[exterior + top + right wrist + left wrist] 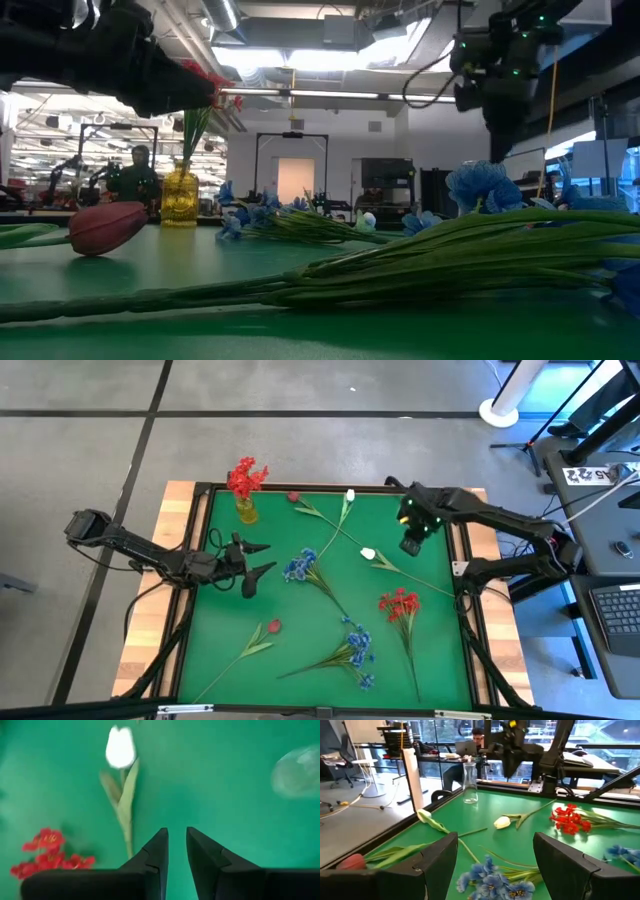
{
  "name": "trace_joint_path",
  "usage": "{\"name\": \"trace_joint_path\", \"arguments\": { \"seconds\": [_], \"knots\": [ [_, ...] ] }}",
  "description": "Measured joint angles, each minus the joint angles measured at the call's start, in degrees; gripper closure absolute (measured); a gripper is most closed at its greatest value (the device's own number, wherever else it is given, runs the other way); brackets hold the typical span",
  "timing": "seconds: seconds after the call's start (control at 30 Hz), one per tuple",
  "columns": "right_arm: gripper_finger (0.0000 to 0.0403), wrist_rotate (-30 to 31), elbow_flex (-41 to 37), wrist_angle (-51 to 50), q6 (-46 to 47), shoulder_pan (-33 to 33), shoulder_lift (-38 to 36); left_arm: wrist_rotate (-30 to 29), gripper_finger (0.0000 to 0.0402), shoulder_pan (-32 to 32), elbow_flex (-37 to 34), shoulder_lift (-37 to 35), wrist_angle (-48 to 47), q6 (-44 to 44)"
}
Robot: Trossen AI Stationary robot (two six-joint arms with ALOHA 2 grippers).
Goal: Sort flowers into vase by color
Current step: Put the right white flower into the transparent vase
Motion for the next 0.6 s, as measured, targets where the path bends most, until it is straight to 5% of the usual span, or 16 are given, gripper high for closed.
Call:
{"name": "trace_joint_path", "arguments": {
  "seconds": [0.33,0.6],
  "knots": [
    [0.0333,1.30,-8.32,3.06,12.76,12.50,0.07,0.28,0.0147,0.00,0.02,0.00,0.40,-4.47],
    [0.0333,9.31,-13.79,12.92,17.87,21.20,0.20,0.34,0.0147,0.00,0.02,0.00,0.46,-4.53]
  ]
}}
